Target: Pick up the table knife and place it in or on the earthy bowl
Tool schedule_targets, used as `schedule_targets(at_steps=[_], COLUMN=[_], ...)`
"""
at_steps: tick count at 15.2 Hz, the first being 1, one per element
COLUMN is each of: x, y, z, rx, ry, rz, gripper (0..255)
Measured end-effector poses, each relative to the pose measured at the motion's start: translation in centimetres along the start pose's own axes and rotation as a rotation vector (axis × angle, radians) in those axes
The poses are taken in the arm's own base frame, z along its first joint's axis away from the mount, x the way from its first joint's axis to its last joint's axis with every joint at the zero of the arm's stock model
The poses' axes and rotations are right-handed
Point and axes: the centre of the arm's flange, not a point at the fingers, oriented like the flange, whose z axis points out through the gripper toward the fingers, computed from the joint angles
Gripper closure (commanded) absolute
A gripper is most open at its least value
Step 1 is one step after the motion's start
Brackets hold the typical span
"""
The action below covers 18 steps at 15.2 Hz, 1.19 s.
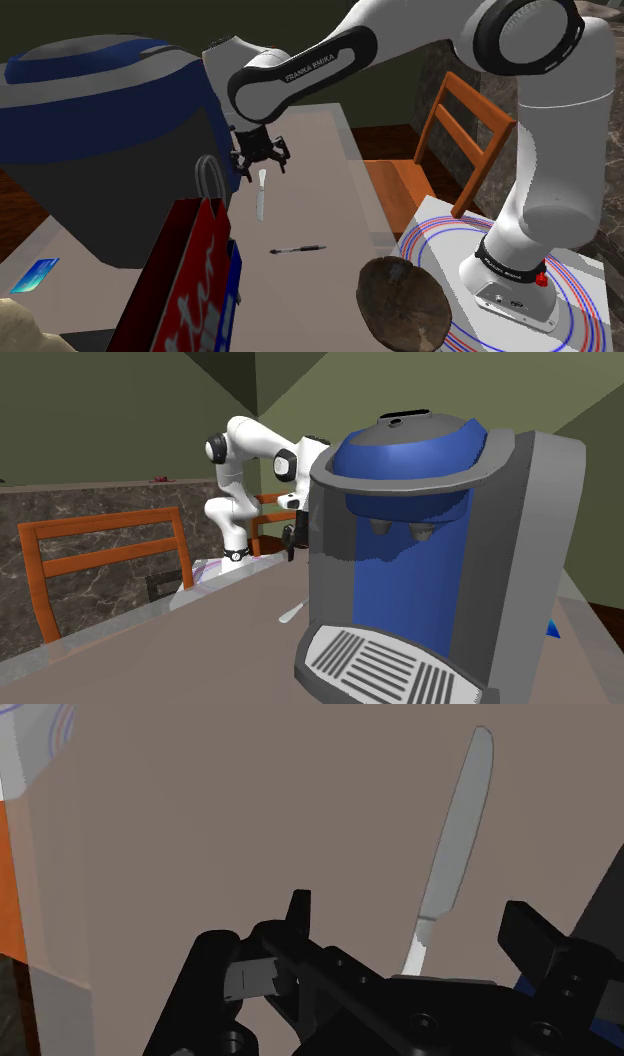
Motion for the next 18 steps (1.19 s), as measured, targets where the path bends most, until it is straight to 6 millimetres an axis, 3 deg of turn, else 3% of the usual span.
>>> schedule_targets(at_steps=[4, 15, 16, 18], x=[2.9, 3.7, 3.9, 3.8], y=[-3.7, -4.0, -3.8, -4.1], z=[0.0, 1.0, 2.1, 2.2], rx=[0.036, 0.049, 0.059, 0.078], ry=[0.02, 0.047, 0.045, 0.051], rz=[0.101, 0.129, 0.131, 0.132], gripper=[0, 0, 0, 0])
